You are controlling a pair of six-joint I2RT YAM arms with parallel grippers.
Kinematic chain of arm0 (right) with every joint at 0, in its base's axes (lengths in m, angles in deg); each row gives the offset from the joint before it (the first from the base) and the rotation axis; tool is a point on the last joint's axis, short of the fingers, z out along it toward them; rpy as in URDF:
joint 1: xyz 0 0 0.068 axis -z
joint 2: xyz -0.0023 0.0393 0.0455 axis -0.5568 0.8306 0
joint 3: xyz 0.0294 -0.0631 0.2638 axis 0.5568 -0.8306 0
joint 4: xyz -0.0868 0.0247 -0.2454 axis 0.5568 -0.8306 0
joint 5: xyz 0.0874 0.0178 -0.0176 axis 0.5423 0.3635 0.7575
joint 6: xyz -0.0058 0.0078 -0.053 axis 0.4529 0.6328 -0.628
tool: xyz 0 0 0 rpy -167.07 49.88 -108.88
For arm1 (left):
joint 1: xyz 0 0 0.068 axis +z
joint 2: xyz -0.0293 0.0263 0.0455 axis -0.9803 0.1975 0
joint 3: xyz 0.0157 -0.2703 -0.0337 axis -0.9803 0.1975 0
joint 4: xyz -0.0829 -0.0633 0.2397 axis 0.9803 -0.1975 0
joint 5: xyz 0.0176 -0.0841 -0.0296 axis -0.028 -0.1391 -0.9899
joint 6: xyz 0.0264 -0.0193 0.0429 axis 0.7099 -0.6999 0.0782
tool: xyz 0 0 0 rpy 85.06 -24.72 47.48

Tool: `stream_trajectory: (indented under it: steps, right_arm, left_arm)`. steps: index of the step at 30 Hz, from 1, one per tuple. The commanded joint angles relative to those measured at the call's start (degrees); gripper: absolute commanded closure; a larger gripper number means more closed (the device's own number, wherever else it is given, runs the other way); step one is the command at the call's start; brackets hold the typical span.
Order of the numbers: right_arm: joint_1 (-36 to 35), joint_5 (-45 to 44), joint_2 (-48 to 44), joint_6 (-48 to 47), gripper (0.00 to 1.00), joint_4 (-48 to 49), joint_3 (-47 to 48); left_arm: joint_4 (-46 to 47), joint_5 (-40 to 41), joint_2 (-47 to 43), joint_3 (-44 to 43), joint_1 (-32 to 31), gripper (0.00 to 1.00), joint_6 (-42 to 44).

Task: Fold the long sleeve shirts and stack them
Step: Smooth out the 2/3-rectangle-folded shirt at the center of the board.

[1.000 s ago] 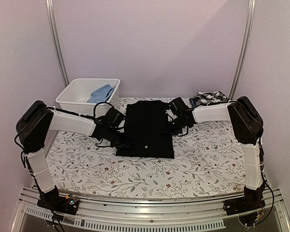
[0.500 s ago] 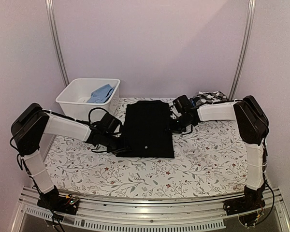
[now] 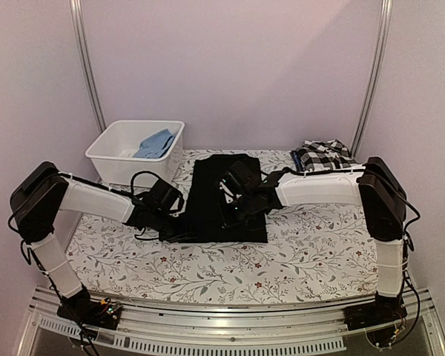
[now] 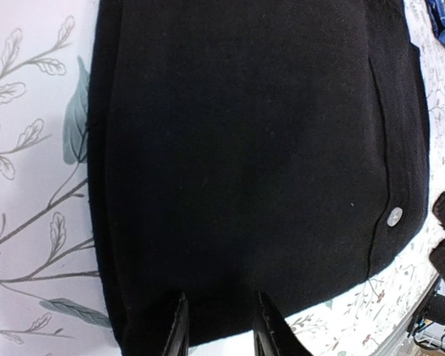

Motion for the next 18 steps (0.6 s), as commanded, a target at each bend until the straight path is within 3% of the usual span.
stream_trajectory:
  steps: [1,12,18]
  right_arm:
    - [-1.5,-10.2,4.7,1.8,0.71,-7.6,3.6]
    - [-3.2,-12.0,9.8,3.7,0.7,-9.8,2.8]
    - [-3.4,-11.5,6.2,4.3,0.63,-9.1,1.5]
  left_arm:
    - [0.1,0.2,-2.1,1.4,-0.8,0.7,-0.7]
    - [-2.4,0.6,-5.3,0.3,-0.7,0.7,-0.5]
    - [-5.0,2.5,-6.9,0.1,-0.3,0.69,0.4]
